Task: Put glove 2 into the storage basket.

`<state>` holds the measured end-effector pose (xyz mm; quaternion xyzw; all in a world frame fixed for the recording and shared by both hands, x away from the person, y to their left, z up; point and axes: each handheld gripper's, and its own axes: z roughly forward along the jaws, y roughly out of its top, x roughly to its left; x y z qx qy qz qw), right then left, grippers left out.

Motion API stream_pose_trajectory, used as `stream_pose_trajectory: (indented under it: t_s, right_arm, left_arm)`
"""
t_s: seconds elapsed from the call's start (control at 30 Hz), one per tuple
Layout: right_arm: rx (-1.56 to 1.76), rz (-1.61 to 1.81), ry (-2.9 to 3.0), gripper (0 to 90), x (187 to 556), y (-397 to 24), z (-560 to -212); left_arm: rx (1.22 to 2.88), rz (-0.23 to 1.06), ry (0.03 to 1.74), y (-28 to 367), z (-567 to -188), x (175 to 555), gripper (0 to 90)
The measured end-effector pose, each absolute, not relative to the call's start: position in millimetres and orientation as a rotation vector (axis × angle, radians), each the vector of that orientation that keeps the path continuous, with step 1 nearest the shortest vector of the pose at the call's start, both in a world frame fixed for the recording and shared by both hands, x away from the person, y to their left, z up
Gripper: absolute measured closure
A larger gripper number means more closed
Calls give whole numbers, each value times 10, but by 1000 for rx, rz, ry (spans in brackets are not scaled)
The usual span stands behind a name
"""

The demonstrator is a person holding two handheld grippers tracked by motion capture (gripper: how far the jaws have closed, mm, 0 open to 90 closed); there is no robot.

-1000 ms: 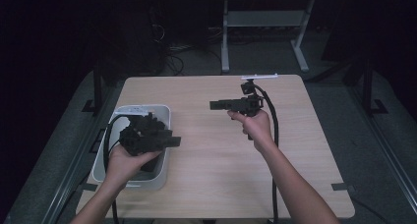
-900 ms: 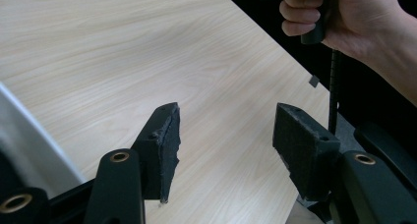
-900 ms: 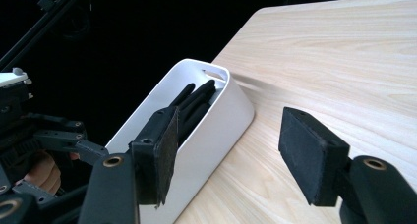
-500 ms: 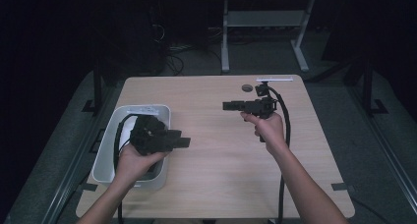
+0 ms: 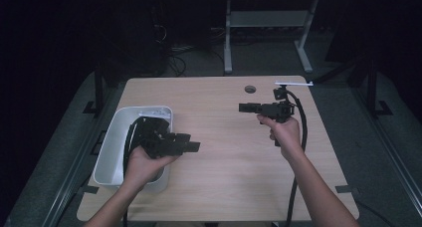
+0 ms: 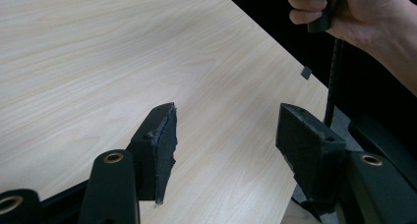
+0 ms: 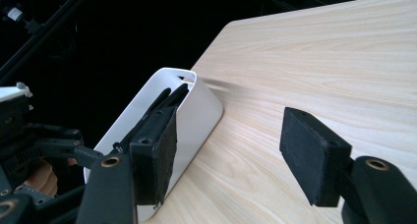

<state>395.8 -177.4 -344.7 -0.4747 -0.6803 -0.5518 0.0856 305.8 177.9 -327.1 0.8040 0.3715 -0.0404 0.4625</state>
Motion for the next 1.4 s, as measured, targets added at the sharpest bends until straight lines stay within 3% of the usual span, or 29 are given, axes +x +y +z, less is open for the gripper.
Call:
stream_pose_trajectory:
  t_s: [1.4]
  right_arm:
    - [-1548,-1634,-1959,378,3645,-2516,-3792]
  left_arm:
    - [2023,-179,827,1061,-3548,3078,382]
